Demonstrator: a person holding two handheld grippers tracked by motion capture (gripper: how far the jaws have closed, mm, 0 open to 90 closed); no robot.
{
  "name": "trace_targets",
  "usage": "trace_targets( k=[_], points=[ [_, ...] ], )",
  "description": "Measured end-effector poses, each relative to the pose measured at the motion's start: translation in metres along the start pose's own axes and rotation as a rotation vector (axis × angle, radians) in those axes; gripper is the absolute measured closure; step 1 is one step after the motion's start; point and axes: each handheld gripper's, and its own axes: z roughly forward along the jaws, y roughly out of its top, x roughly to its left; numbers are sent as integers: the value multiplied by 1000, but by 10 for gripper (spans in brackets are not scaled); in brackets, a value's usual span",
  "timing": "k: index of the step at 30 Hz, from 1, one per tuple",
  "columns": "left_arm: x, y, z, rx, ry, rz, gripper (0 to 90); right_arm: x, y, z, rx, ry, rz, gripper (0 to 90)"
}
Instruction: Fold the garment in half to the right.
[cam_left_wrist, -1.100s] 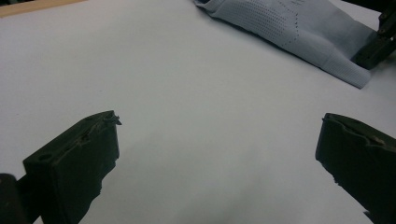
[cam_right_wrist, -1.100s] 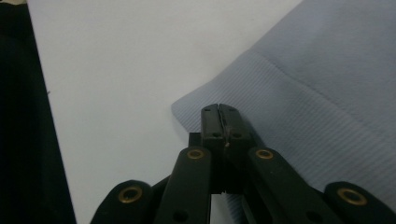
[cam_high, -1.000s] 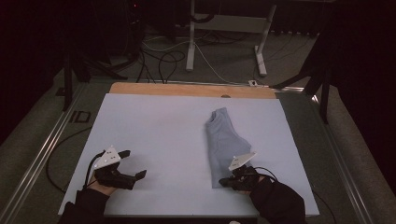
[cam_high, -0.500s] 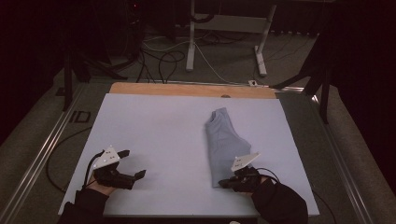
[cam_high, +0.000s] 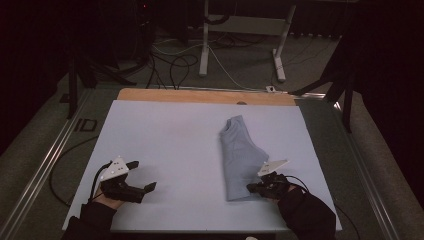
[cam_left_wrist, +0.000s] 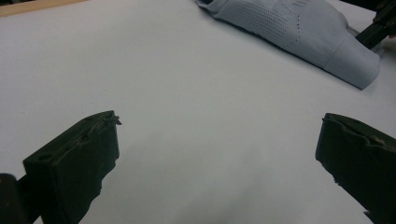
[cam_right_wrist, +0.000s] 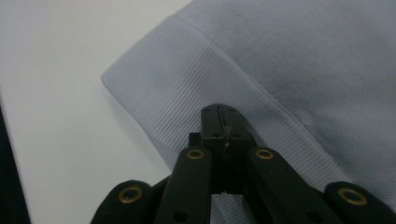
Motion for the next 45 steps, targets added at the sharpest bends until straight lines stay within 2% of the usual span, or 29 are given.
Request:
trace_targets(
  k=[1, 2, 4, 9, 12, 16, 18, 24, 26, 28, 29, 30, 31, 33, 34, 35, 37, 39, 42, 43, 44, 45],
  points=[
    [-1, 0, 0, 2, -1, 2, 5, 0, -1, -1, 6, -2, -5, 900],
    [-1, 0, 0, 6, -1, 5, 5, 7, 0, -1, 24, -28, -42, 900],
    [0, 0, 0, 2, -3, 1, 5, 9, 0, 0, 30, -29, -49, 900],
    [0, 0, 0, 0, 0, 0, 5, 13, -2, -2, 36, -11, -44, 900],
    [0, 0, 0, 1, 1, 4, 5, 16, -3, -2, 45, -5, -68, 900],
    [-1, 0, 0, -1, 1, 3, 5, 19, -6, -3, 43, 2, -53, 900],
    [0, 1, 0, 0, 1, 1, 5, 22, -7, -2, 61, 33, -78, 900],
    [0, 0, 0, 2, 0, 3, 5, 22, -8, -2, 43, 30, -57, 900],
    [0, 0, 0, 0, 0, 2, 4, 20, -8, -3, 28, 46, -45, 900],
    [0, 1, -1, -1, 1, 5, 5, 17, -7, -10, -23, 76, -53, 900],
    [1, 1, -1, -5, 2, 3, 5, 17, -7, -10, -23, 76, -53, 900],
    [1, 1, -1, -7, 3, 0, 5, 17, -4, -13, -45, 73, -48, 900],
    [1, 1, -2, -7, 3, -2, 5, 18, 1, -18, -63, 65, -69, 900],
    [1, 2, -2, -7, 5, 7, 4, 19, 3, -21, -82, 56, -69, 900],
    [1, 2, -3, -12, 3, 3, 4, 18, 6, -28, -124, 35, -84, 849],
    [1, 2, -3, -12, 3, 3, 5, 17, 7, -29, -144, 27, -81, 801],
    [1, 2, -3, -11, 4, 5, 5, 15, 7, -30, -159, 13, -75, 778],
    [2, 1, -3, -9, 3, 4, 5, 13, 7, -32, -199, 19, -86, 613],
    [2, 1, -4, -8, 5, 3, 5, 10, 5, -35, -248, 31, -54, 427],
    [2, 1, -4, -7, 4, 4, 5, 9, 5, -35, -272, 29, -37, 322],
    [2, 1, -4, -8, 4, 4, 5, 9, 5, -35, -272, 29, -37, 322],
    [2, 1, -4, -9, 4, 5, 4, 8, 4, -36, -292, 30, -29, 262]
  ],
)
